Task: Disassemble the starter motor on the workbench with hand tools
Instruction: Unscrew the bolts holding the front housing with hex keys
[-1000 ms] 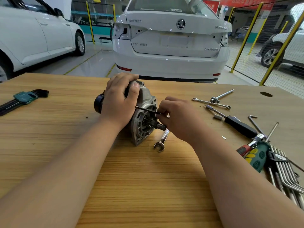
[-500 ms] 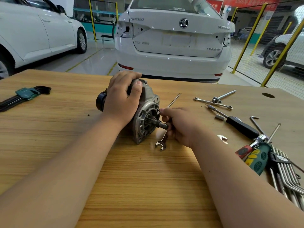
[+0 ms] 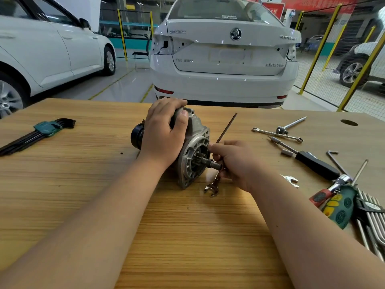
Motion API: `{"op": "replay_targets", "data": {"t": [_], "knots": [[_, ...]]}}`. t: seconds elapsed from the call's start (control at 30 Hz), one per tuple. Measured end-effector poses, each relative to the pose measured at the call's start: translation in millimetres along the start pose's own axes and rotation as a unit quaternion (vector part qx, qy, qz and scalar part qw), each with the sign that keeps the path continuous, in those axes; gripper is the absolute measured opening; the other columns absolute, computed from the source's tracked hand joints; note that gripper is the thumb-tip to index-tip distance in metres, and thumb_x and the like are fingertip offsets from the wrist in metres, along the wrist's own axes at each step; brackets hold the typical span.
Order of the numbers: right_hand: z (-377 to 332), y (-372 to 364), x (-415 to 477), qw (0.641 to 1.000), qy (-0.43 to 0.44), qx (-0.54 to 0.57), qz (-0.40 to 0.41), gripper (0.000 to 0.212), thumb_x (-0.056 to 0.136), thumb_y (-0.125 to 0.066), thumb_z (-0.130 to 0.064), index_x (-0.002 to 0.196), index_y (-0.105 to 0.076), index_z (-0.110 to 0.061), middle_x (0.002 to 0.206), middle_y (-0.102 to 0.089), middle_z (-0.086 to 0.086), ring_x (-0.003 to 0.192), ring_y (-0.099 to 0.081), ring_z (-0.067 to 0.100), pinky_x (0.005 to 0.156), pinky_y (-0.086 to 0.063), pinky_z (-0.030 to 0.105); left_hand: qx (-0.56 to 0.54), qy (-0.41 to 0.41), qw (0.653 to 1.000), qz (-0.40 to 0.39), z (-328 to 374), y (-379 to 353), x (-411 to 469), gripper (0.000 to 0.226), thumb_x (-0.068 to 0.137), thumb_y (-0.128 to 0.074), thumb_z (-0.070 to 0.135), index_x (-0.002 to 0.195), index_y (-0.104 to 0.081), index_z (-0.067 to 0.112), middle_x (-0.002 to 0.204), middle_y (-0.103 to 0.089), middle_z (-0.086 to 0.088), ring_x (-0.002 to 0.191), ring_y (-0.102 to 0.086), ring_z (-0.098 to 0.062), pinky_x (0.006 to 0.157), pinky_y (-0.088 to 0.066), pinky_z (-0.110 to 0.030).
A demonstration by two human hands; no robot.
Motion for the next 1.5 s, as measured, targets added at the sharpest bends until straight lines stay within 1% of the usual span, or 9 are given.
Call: {"op": "replay_targets", "data": {"t": [0.13, 0.27, 0.47, 0.73, 0.8, 0.83, 0.93, 1.07, 1.5], "knots": [[-9.5, 5.5, -2.7, 0.985, 0.095, -0.147, -0.006, 0.025, 0.089, -0.067, -0.030, 0.070, -0.063, -0.016, 0.053, -0.059, -0.008, 0.050, -0.052, 0.012, 0.049, -0.047, 0.029, 0.000, 0.002, 1.000, -0.001, -0.1, 0.1, 0.1, 0.039, 0.095, -0.039, 0.031, 0.122, -0.062, 0.014, 0.121, -0.058, 0.001, 0.121, -0.042, -0.010, 0.105, -0.032, -0.027], [-18.4, 5.2, -9.6, 0.922, 0.184, -0.338, 0.031, 0.027, 0.093, -0.059, -0.036, 0.075, -0.064, -0.016, 0.068, -0.065, 0.002, 0.061, -0.058, 0.017, 0.059, -0.047, 0.032, 0.001, 0.002, 1.000, -0.004, -0.1, -0.2, -0.1, 0.040, 0.095, -0.039, 0.031, 0.124, -0.061, 0.014, 0.122, -0.058, 0.002, 0.122, -0.042, -0.010, 0.105, -0.032, -0.026], [-22.8, 2.8, -16.5, 0.897, 0.233, -0.367, 0.079, 0.010, 0.092, -0.062, -0.029, 0.082, -0.062, -0.027, 0.077, -0.061, -0.013, 0.069, -0.056, 0.008, 0.056, -0.042, 0.025, -0.001, 0.003, 1.000, -0.008, -1.1, 0.4, -0.1, 0.041, 0.095, -0.039, 0.032, 0.124, -0.061, 0.014, 0.121, -0.057, 0.003, 0.121, -0.041, -0.008, 0.103, -0.029, -0.022], [-30.9, 2.9, -25.2, 0.810, 0.349, -0.465, 0.075, 0.014, 0.088, -0.065, -0.019, 0.078, -0.057, -0.025, 0.081, -0.055, -0.012, 0.068, -0.050, 0.009, 0.058, -0.045, 0.029, 0.002, 0.002, 1.000, -0.013, 0.4, 1.2, -0.1, 0.041, 0.095, -0.038, 0.030, 0.123, -0.061, 0.012, 0.123, -0.058, -0.001, 0.123, -0.042, -0.012, 0.106, -0.031, -0.027], [-29.8, 7.7, -24.4, 0.840, 0.330, -0.423, 0.085, 0.016, 0.086, -0.067, -0.021, 0.074, -0.057, -0.026, 0.070, -0.056, -0.015, 0.063, -0.052, 0.003, 0.052, -0.040, 0.018, -0.001, 0.006, 1.000, -0.015, 0.2, 1.2, -0.2, 0.041, 0.095, -0.038, 0.031, 0.124, -0.061, 0.013, 0.123, -0.057, 0.001, 0.123, -0.041, -0.012, 0.106, -0.031, -0.028], [-29.2, 11.6, -22.3, 0.881, 0.295, -0.357, 0.092, 0.016, 0.085, -0.068, -0.021, 0.073, -0.059, -0.025, 0.063, -0.058, -0.015, 0.058, -0.053, 0.001, 0.047, -0.037, 0.012, -0.003, 0.007, 1.000, -0.017, 0.2, 1.3, -0.3, 0.041, 0.095, -0.038, 0.032, 0.124, -0.061, 0.014, 0.123, -0.057, 0.001, 0.124, -0.041, -0.011, 0.107, -0.032, -0.029], [-21.7, 16.5, -14.0, 0.992, 0.102, -0.052, 0.049, 0.007, 0.088, -0.066, -0.018, 0.081, -0.065, -0.015, 0.056, -0.056, -0.008, 0.042, -0.047, 0.003, 0.040, -0.038, 0.017, -0.004, 0.008, 1.000, -0.019, 0.6, 1.3, -0.4, 0.041, 0.095, -0.038, 0.032, 0.124, -0.060, 0.014, 0.122, -0.057, 0.002, 0.125, -0.041, -0.013, 0.108, -0.033, -0.033], [-5.7, 5.1, -6.4, 0.995, -0.047, 0.083, 0.001, 0.008, 0.089, -0.063, -0.019, 0.083, -0.062, -0.016, 0.055, -0.050, -0.007, 0.041, -0.041, 0.006, 0.039, -0.033, 0.019, -0.003, 0.008, 1.000, -0.018, -0.5, 0.9, 0.2, 0.041, 0.095, -0.038, 0.032, 0.124, -0.060, 0.014, 0.123, -0.057, 0.001, 0.125, -0.041, -0.012, 0.108, -0.033, -0.033], [0.7, -2.7, -3.6, 0.993, -0.073, 0.094, -0.006, 0.013, 0.090, -0.065, -0.020, 0.079, -0.060, -0.014, 0.048, -0.052, -0.007, 0.038, -0.043, 0.006, 0.034, -0.033, 0.019, 0.000, 0.004, 1.000, -0.014, 0.2, 1.0, 0.1, 0.041, 0.095, -0.039, 0.031, 0.123, -0.061, 0.013, 0.122, -0.058, -0.001, 0.120, -0.040, -0.007, 0.104, -0.032, -0.025]]}}
Point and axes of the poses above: each hand's wrist, its own x-axis towards the middle knuckle, its own y-axis out of the back of the hand, z = x × y, the point moved 2 cm from there along x, towards the middle knuckle
